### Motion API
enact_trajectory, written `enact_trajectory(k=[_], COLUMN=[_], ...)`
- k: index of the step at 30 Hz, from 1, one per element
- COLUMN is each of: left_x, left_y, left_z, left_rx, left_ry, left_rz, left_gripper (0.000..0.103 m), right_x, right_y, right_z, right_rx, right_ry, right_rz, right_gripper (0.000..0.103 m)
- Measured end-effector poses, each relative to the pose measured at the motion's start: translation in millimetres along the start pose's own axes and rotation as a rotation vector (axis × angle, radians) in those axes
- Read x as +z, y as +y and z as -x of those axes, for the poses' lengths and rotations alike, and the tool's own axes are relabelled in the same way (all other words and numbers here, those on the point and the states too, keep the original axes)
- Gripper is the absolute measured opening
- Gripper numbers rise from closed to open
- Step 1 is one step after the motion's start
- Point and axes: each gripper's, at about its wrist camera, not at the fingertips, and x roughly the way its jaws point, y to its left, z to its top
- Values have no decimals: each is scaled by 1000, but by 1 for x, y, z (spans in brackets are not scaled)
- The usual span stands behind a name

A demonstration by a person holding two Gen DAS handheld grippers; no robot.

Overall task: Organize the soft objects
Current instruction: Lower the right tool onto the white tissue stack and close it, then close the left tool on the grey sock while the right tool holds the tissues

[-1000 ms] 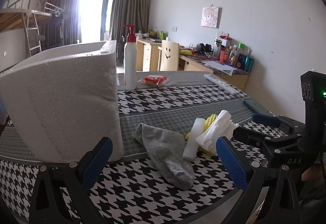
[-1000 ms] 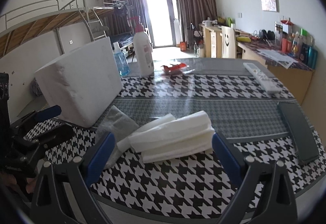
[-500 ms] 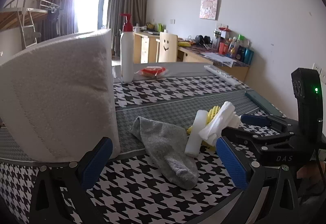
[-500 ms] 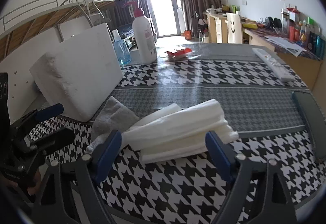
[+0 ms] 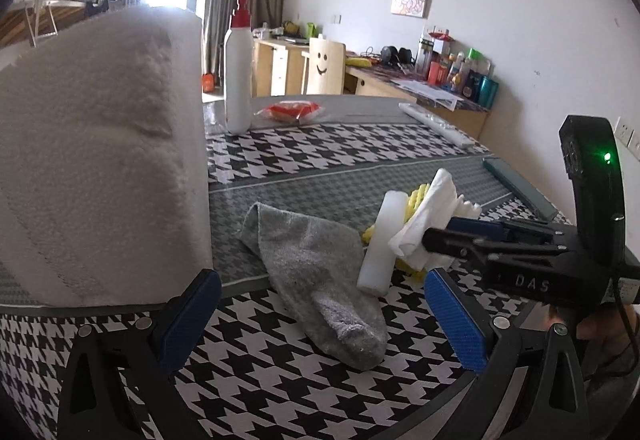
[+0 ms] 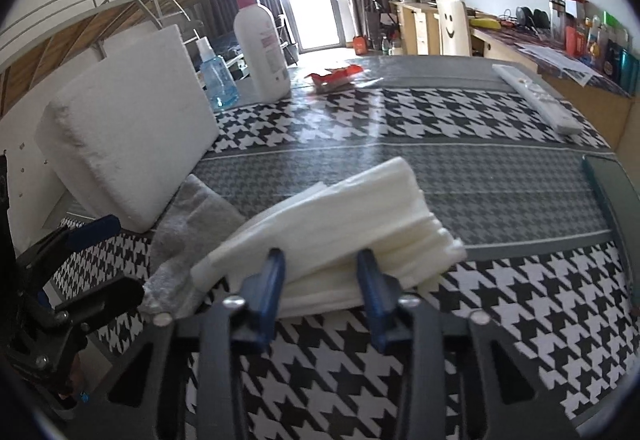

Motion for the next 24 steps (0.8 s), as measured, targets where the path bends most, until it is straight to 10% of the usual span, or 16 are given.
enact_trajectory(k=[8, 24], left_x=[-2, -9], left_y=[2, 6], left_z=[-7, -17], left_rx=[1, -22], left_ry=[36, 121], left_rz=[15, 31], left_gripper=[102, 73], right_x=[-1, -2], right_y=[-16, -36], right_z=[7, 17], right_rx=[-27, -75], right_ry=[-7, -21], right_rz=[-14, -64], right_gripper=[13, 13])
